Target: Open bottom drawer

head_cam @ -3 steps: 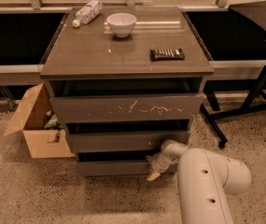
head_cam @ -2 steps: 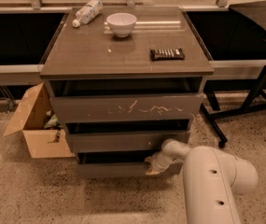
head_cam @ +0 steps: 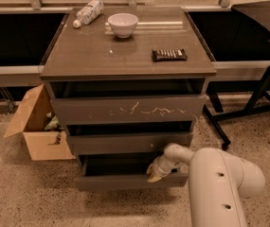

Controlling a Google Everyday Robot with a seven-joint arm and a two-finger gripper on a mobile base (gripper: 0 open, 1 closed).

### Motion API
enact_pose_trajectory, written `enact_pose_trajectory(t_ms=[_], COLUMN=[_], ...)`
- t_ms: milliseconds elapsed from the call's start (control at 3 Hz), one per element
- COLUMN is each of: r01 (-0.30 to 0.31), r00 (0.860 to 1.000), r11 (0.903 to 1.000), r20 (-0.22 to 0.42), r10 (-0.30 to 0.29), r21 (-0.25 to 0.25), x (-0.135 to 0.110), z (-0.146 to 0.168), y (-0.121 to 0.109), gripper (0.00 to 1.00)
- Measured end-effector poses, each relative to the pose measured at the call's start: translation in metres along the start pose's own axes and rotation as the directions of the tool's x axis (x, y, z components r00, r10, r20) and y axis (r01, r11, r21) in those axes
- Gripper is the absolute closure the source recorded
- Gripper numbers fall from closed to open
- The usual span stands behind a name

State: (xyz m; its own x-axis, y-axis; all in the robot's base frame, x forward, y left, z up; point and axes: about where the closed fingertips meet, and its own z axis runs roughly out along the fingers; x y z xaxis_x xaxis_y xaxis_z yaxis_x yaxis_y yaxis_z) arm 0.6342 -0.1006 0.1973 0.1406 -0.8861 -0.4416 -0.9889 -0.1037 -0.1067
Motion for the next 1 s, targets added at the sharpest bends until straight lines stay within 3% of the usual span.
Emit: enact_pose_trajectory(t_ms=[1000], r01=[0.0], r00=[1.0], r11=[1.0], r20=[0.0], r10=[0.0], r21=[0.0], x=[0.0], z=[0.0001], y=[0.0001], gripper=[0.27])
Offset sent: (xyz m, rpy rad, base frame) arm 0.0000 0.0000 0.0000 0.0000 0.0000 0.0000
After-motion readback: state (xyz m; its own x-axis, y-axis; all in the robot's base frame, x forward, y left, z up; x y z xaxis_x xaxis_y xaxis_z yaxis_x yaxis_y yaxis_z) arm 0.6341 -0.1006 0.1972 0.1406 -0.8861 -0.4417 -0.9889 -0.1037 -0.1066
